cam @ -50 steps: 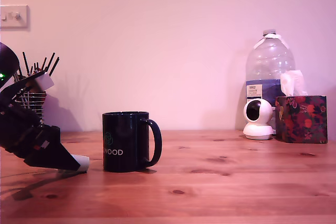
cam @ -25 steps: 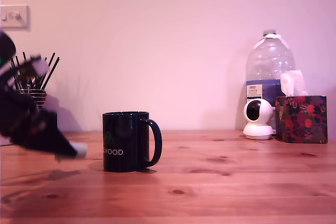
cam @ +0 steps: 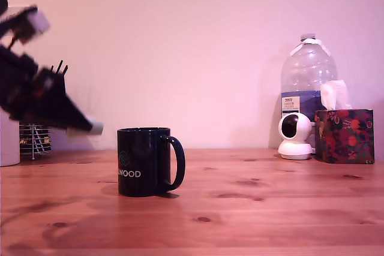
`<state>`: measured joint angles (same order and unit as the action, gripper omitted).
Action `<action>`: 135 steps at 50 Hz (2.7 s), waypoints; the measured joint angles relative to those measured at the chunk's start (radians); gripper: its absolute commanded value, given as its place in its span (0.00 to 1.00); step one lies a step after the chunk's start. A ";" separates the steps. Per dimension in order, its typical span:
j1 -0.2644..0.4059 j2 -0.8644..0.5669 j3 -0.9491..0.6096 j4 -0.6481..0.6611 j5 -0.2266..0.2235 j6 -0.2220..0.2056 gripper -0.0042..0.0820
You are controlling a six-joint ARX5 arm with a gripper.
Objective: Pick up the coffee capsules from the table one by one and drop them inside the nearest coffee cup
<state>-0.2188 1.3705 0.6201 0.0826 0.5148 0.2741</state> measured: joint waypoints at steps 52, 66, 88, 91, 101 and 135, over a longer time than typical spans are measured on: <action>-0.184 0.153 0.326 -0.197 -0.162 -0.087 0.32; -0.200 0.269 0.443 -0.290 -0.224 -0.087 0.32; -0.201 0.361 0.545 -0.360 -0.247 -0.087 0.32; -0.203 0.362 0.545 -0.365 -0.249 -0.087 0.32; -0.204 0.362 0.545 -0.378 -0.255 -0.087 0.32; -0.231 0.362 0.545 -0.391 -0.274 -0.065 0.72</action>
<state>-0.4500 1.7321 1.1648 -0.3084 0.2405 0.2092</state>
